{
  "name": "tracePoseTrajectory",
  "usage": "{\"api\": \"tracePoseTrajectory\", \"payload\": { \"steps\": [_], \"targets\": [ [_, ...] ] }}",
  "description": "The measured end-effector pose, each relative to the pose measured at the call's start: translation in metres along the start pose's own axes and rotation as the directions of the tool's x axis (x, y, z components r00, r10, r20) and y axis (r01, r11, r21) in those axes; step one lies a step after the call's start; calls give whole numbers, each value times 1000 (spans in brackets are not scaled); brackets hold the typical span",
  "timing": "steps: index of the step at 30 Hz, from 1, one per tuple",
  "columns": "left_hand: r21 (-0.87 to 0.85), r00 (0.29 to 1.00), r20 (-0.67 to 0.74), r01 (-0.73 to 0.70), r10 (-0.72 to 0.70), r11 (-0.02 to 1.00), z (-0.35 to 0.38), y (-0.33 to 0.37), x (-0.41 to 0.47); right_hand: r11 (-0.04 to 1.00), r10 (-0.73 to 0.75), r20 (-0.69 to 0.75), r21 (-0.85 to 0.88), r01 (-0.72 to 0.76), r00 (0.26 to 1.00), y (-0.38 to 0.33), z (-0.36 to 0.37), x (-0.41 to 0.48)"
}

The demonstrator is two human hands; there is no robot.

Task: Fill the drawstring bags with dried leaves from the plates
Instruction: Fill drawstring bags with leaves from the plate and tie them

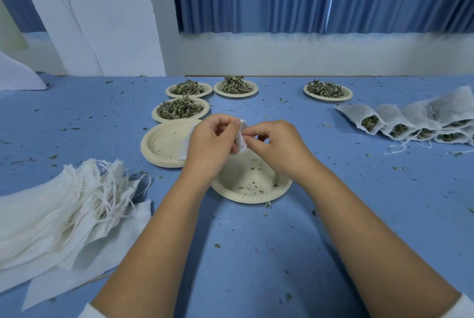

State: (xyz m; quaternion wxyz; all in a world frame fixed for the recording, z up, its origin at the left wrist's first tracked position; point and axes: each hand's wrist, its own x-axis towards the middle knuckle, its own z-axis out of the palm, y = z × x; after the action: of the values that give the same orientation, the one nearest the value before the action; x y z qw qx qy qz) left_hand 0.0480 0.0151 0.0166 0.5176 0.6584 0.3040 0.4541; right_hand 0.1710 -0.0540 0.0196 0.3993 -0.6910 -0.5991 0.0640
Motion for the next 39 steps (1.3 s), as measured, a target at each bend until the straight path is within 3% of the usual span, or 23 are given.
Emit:
{"api": "tracePoseTrajectory", "payload": {
  "steps": [4, 7, 10, 12, 17, 26, 34, 39],
  "targets": [
    [-47, 994, -101, 36, -41, 998, -4, -2, 5, 980, 57, -132, 199, -30, 990, -1, -9, 3],
    [-101, 993, -106, 44, -55, 994, -4, -2, 6, 955, 210, -166, 246, -166, 964, 0, -8, 6],
    [-117, 997, -63, 37, -45, 992, -3, 0, 4, 845, 394, 77, 362, -394, 916, 0, -8, 5],
    [-116, 999, -17, 40, -42, 992, -3, 2, 3, 759, 412, 199, 466, -455, 889, 0, -8, 4],
    [-98, 995, 87, 59, -51, 993, 0, 4, 0, 761, 388, 195, 484, -433, 901, 2, -5, 4],
    [-23, 962, 261, 91, -82, 996, 9, 4, -8, 801, 451, 146, 370, -471, 881, 8, 11, 5],
    [37, 999, -29, 37, -36, 999, 4, 1, -2, 722, 445, 177, 508, -469, 878, 7, -10, 6],
    [164, 995, -18, -94, 99, 982, 10, 0, -7, 628, 451, 222, 609, -484, 865, 7, -14, 6]
  ]
}}
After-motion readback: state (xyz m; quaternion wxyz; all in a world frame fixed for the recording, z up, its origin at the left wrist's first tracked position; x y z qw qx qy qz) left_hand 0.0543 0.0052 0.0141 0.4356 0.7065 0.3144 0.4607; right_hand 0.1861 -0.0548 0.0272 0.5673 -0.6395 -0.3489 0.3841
